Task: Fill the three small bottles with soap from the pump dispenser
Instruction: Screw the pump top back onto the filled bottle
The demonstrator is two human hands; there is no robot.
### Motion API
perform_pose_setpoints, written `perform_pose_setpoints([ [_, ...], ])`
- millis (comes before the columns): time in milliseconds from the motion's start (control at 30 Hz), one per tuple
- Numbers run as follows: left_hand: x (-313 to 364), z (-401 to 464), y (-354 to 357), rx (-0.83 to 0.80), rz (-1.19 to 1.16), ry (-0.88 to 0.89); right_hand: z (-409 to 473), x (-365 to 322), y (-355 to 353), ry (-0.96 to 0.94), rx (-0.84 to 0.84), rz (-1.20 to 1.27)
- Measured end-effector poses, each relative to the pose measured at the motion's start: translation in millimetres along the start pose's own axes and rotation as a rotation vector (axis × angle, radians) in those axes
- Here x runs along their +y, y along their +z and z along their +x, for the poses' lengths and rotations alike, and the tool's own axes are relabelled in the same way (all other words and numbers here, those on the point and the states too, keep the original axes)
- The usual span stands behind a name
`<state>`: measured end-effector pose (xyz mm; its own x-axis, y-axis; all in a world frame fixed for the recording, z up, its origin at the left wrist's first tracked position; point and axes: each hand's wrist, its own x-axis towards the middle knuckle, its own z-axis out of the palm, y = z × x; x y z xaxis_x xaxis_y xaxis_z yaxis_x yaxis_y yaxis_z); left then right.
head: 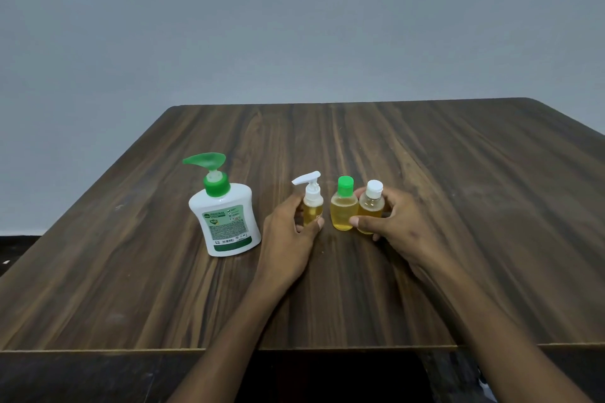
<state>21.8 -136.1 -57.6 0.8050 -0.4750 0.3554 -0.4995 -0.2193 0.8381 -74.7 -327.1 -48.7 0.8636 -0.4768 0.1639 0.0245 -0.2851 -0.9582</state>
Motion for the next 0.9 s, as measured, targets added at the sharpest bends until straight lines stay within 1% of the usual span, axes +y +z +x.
perform_pose_setpoints([
  [233,-10,17,3,0.042,0.035,-0.055,25,-4,22,-0.005,-0.050,-0.010],
  [433,-14,27,5,0.076,0.054,-0.065,36,-6,31,-0.009,-0.040,-0.030],
  [567,-18,24,5,0.067,0.049,-0.067,34,-8,33,-0.003,-0.026,-0.064],
  [667,-8,9,2,0.049,0.111,-0.082,31,-5,30,0.000,-0.040,-0.036],
  [733,6,-18,-1,0.017,0.161,-0.135,29,-3,29,0.000,-0.042,-0.019],
  [767,14,-37,-2,0.028,0.149,-0.135,27,-3,27,-0.005,-0.039,-0.014],
  [833,26,-78,-9,0.112,0.115,-0.050,19,-2,22,-0.027,-0.036,-0.027],
  [867,31,-97,-18,0.199,0.121,0.020,13,-2,17,-0.038,-0.030,-0.053],
  [900,33,-111,-29,0.319,0.144,0.083,6,-1,11,-0.045,-0.018,-0.091],
])
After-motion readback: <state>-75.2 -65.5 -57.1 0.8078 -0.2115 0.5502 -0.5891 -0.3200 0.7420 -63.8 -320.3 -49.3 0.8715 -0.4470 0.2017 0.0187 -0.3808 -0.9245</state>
